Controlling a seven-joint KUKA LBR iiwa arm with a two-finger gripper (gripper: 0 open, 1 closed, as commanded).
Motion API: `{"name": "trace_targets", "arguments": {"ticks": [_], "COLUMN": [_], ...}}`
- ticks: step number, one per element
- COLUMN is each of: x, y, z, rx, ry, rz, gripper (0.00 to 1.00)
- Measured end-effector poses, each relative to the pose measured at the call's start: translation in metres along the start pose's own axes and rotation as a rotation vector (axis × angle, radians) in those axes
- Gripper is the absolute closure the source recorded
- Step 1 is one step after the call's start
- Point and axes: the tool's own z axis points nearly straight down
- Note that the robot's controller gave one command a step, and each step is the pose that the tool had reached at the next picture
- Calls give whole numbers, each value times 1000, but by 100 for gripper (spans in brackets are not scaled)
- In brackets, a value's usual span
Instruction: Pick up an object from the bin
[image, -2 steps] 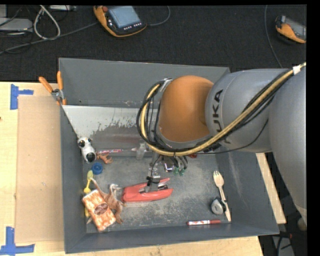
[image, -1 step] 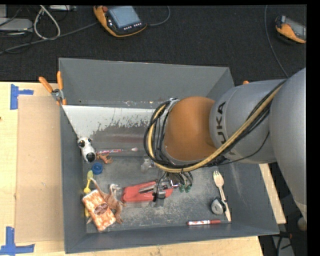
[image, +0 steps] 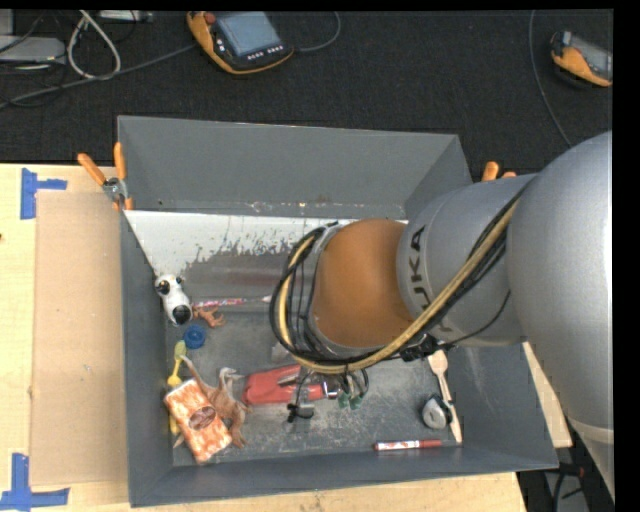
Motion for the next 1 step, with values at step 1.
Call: {"name": "trace_targets", "arguments": {"ticks": [1], "x": [-2], "y": [-28], "z": [38], "rx": [0], "ry": [4], "rz": [-27], "gripper": [0]}}
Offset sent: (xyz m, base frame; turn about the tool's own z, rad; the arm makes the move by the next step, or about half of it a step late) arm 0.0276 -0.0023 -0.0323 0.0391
